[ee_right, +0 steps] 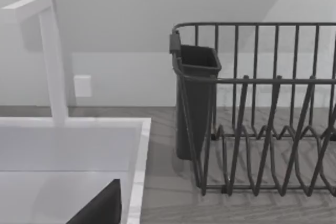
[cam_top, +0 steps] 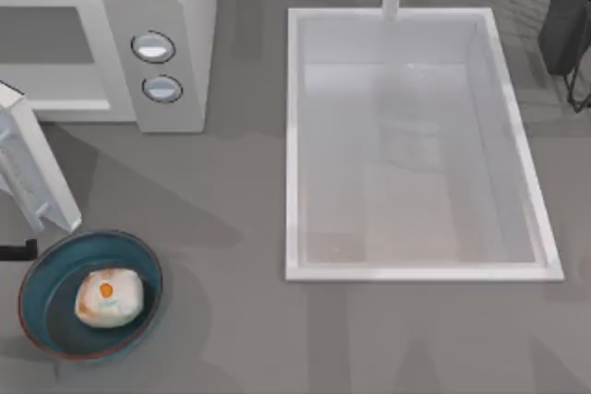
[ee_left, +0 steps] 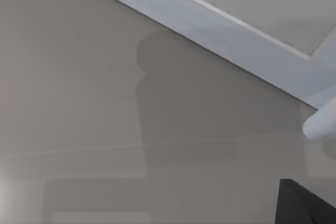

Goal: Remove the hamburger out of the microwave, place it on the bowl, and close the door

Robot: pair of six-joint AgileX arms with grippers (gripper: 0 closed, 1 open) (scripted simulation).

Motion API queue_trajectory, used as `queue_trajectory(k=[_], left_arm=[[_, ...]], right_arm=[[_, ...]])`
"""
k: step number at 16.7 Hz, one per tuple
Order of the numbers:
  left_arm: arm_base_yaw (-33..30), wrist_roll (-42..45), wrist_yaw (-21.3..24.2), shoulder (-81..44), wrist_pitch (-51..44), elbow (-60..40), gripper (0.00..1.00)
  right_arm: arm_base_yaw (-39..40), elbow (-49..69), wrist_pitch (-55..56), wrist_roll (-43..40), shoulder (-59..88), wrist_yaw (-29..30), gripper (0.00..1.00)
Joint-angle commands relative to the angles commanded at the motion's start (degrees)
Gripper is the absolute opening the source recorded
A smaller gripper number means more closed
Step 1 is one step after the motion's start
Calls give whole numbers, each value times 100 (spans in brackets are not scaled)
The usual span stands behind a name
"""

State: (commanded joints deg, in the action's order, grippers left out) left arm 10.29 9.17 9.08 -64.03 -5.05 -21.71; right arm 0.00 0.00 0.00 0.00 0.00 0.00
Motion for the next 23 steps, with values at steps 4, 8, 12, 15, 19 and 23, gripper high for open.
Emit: queue_trajectory(k=[4,8,12,15,19,23], left_arm=[[-946,-766,-695,368,31,208,0],[-1055,-872,-796,427,36,240,0],[-1040,-868,-775,175,146,54,0],[-1056,-869,-779,-596,444,-394,0],[-1082,-871,-789,-1921,946,-1087,0],[-1098,-873,-796,-2531,1252,-1492,0]], right_arm=[[0,0,0,0,0,0,100],[0,0,0,0,0,0,100],[0,0,0,0,0,0,100],[0,0,0,0,0,0,100],[0,0,0,0,0,0,100],[0,0,0,0,0,0,100]])
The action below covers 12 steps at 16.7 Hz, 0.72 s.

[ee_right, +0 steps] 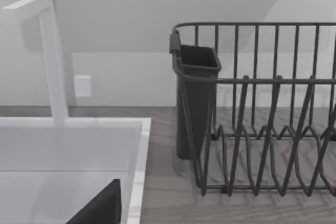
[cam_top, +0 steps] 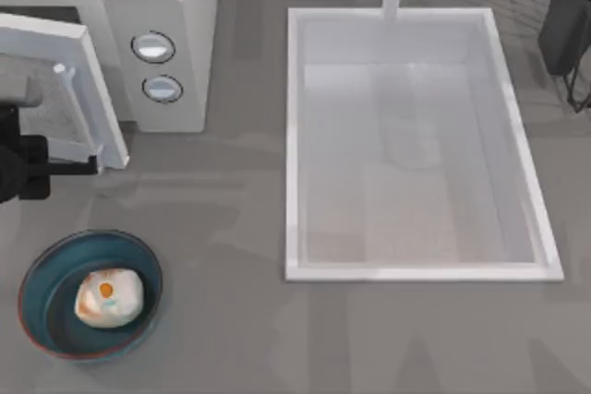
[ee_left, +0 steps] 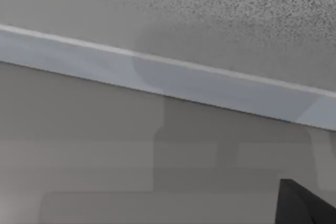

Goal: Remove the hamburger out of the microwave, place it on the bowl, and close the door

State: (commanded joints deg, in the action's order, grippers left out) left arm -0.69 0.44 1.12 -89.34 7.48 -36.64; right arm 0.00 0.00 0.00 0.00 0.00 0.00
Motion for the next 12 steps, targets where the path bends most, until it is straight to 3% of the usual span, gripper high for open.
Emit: queue_trajectory(k=[7,12], left_arm=[[14,-1,-1,-208,-29,-213,0],[-11,-8,-3,-1503,-122,-1630,0]], right_arm=[[0,0,0,0,0,0,100],[0,0,0,0,0,0,100]])
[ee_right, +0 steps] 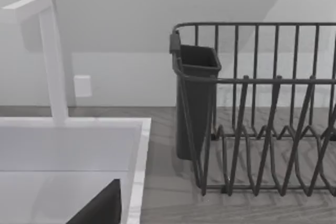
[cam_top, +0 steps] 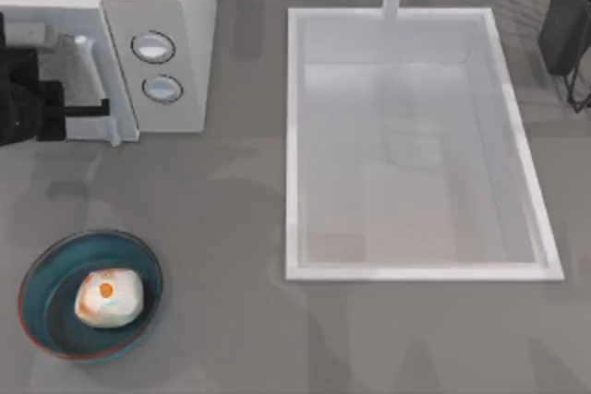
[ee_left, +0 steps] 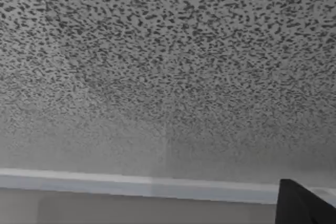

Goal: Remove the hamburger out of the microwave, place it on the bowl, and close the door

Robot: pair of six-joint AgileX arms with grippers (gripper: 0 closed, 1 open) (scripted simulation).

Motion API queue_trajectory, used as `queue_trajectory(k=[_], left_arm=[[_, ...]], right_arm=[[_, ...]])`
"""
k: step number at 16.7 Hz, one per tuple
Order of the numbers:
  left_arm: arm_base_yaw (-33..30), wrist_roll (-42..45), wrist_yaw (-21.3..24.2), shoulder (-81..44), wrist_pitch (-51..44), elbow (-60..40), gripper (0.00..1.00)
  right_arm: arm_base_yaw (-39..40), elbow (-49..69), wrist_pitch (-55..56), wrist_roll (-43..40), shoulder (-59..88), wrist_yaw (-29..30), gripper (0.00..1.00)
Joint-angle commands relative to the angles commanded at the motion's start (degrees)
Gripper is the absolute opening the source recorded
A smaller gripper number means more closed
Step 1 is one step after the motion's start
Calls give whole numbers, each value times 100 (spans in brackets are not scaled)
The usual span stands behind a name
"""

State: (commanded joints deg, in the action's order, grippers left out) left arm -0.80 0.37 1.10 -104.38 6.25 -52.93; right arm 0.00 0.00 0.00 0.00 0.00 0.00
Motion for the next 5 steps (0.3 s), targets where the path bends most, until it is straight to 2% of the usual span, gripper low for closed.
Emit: queue_trajectory(k=[5], left_arm=[[-14,-4,-2,-585,-65,-640,0]], right_arm=[[0,0,0,0,0,0,100]])
